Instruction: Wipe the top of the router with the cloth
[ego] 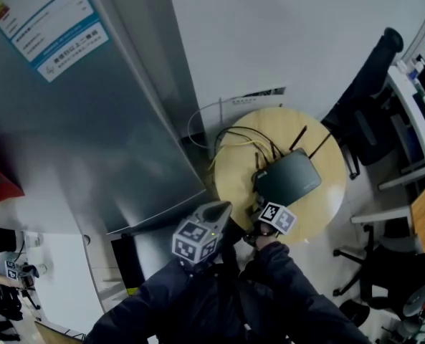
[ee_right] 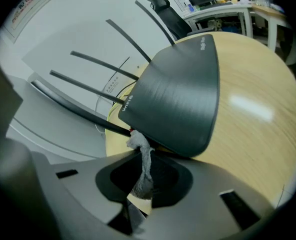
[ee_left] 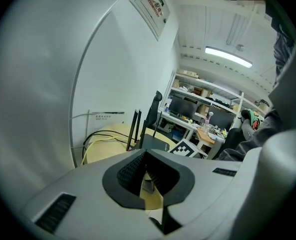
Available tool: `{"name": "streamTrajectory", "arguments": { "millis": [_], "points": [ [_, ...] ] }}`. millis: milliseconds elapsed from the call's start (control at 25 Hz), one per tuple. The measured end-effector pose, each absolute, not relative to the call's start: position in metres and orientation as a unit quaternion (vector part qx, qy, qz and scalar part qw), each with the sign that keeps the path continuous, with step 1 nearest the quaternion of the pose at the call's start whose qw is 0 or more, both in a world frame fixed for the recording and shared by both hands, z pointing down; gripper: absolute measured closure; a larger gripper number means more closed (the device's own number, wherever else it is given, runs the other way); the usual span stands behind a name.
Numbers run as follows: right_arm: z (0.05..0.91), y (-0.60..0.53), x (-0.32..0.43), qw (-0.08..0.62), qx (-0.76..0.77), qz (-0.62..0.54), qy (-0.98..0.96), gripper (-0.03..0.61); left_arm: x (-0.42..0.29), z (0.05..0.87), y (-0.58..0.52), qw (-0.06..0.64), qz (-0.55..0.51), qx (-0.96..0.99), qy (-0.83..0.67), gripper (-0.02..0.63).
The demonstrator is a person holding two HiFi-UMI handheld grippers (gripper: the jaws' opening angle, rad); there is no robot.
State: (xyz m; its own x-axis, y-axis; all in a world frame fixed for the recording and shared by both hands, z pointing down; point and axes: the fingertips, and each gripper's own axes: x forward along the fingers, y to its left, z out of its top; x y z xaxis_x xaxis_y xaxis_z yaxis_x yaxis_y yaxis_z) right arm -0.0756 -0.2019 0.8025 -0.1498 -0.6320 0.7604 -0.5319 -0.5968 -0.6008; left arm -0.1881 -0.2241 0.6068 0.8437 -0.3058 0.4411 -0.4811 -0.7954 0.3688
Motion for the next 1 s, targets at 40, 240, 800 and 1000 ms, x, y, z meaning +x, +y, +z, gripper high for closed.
{"name": "streamTrajectory", "arguments": {
  "millis": [40,240,800,1000],
  "points": [
    [0.802,-0.196,-0.074,0.04,-0.651,-0.613,0.447,0.508,-0.186,0.607,-0.223,0.24,0.182,0.93,-0.209,0.612],
    [0.8,-0.164,-0.06,0.026,-0.653,-0.609,0.449,0.508,-0.167,0.606,-0.216,0.242,0.176,0.935,-0.19,0.612],
    [0.788,-0.13,-0.053,-0.074,-0.608,-0.561,0.557,0.508,-0.151,0.605,-0.185,0.24,0.182,0.938,-0.173,0.612],
    [0.741,-0.101,-0.062,-0.141,-0.587,-0.456,0.654,0.507,-0.147,0.593,-0.168,0.24,0.173,0.94,-0.173,0.612]
  ]
}}
